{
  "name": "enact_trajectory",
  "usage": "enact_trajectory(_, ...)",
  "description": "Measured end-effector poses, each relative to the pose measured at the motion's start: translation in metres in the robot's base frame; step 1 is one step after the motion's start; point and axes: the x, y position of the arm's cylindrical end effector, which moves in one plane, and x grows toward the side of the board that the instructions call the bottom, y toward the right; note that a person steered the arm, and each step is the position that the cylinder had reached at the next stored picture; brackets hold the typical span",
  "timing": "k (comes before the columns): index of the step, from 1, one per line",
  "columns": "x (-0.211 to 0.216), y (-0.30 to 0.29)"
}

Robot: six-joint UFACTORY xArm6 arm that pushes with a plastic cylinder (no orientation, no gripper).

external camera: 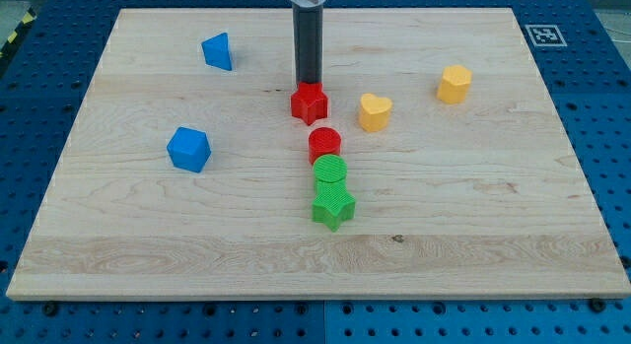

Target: Place the red star above the red circle

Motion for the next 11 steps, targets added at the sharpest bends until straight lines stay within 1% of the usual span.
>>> enact_trajectory(2,-0.001,-0.02)
enact_trajectory(3,-0.001,-0.021)
enact_trajectory(4,0.01,-0.02)
enact_trajectory(5,0.019,-0.017)
enact_trajectory(6,0.02,-0.017)
enact_trajectory(8,0.024,0.001)
enact_trajectory(11,0.036,0.003)
